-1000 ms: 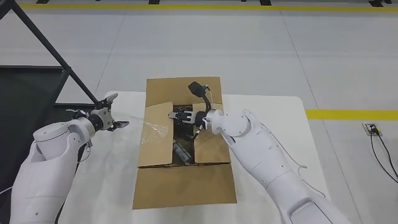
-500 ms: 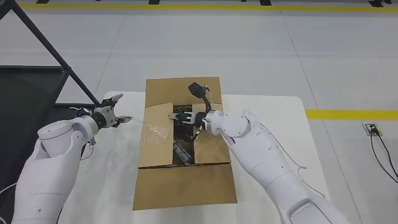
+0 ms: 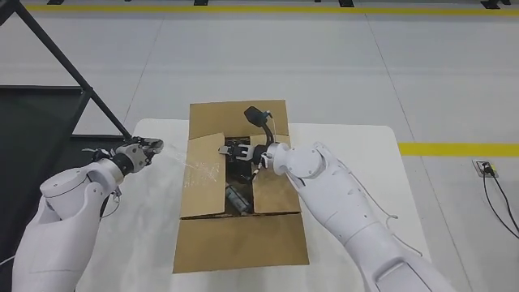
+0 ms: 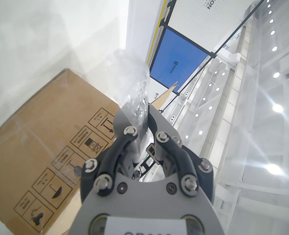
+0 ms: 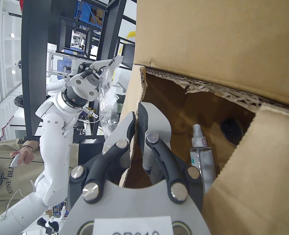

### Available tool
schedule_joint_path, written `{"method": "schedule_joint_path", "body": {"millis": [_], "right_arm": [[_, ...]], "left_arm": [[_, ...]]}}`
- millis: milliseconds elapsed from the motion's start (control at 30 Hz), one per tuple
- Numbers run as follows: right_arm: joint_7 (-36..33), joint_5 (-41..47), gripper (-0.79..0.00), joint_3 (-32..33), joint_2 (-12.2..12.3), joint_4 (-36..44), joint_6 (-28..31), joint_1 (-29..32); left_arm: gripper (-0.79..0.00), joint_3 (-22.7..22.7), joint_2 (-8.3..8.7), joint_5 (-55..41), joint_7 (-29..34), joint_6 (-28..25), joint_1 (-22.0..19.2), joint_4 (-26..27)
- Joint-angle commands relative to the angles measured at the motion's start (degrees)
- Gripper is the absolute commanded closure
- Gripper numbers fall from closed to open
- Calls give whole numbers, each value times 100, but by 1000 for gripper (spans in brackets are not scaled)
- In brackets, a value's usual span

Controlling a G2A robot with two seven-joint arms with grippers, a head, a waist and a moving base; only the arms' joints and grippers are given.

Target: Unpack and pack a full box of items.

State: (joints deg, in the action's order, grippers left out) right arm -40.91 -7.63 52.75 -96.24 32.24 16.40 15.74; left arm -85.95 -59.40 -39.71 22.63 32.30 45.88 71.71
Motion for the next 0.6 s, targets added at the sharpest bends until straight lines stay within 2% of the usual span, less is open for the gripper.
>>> {"method": "schedule_joint_path", "body": {"millis": [0, 200, 567], "right_arm": [[58, 4, 0, 1, -13, -27, -29, -13], [273, 118, 0, 98, -22, -88, -12, -13], [429, 276, 0, 287, 1, -192, -71, 11]], "left_arm": [[0, -59, 7, -11, -90, -55, 110, 148], [0, -200, 22, -22, -316, -201, 399, 519], [0, -527, 36, -171, -652, -548, 843, 887]]}}
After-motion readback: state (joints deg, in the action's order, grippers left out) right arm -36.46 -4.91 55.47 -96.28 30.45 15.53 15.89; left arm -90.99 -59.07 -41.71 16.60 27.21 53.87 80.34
